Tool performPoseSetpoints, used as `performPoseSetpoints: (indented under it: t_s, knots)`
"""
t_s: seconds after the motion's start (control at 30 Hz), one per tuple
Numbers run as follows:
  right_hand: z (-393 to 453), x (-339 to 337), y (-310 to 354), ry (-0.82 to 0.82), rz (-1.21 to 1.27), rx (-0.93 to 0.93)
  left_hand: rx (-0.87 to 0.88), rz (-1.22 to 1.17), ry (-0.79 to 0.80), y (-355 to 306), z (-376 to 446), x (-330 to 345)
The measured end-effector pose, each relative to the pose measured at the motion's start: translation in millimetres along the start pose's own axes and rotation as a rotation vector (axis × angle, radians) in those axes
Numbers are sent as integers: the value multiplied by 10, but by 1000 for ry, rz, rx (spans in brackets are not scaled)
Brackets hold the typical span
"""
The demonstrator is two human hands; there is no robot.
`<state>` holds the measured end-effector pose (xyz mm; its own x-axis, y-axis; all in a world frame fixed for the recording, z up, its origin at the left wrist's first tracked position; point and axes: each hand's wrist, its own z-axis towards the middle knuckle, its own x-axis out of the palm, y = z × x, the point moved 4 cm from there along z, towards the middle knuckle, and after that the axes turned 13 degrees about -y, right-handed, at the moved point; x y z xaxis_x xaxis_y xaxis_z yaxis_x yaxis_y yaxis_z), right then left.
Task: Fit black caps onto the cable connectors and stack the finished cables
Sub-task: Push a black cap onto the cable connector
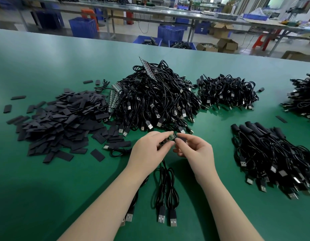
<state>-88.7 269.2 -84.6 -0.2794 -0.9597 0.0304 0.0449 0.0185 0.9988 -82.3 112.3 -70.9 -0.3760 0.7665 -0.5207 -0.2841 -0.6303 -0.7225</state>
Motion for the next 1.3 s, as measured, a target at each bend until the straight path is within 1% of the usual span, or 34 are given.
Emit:
performPoseSetpoints:
  t_s: [0.07, 0.2, 0.3, 0.43, 0.7, 0.9, 1.0, 1.17, 1.3]
  knots:
    - [7, 1, -9, 14, 18, 12, -11, 1, 5, 6, 2, 9]
    - [3, 14, -25, 88, 169, 89, -17, -28, -5, 24, 6, 14]
    - [-15, 43, -8, 118, 179, 74, -19, -76, 3, 27, 16, 9]
    - [-28, 70, 13, 90, 159, 55, -13, -123, 9, 18, 22, 10]
    - [-70, 81, 25, 75, 135, 18, 1, -132, 4, 4, 21, -11]
    - [-86, 122, -9, 61, 273, 113, 14, -161, -9, -19, 14, -8]
    - [-86, 121, 10, 39, 258, 72, 5, -152, -12, 9, 20, 4]
    - [-11, -26, 67, -83, 240, -9, -87, -159, -48, 90, 20, 4]
    - [-9, -71, 130, -93, 254, -68, -147, -181, -34, 115, 16, 5]
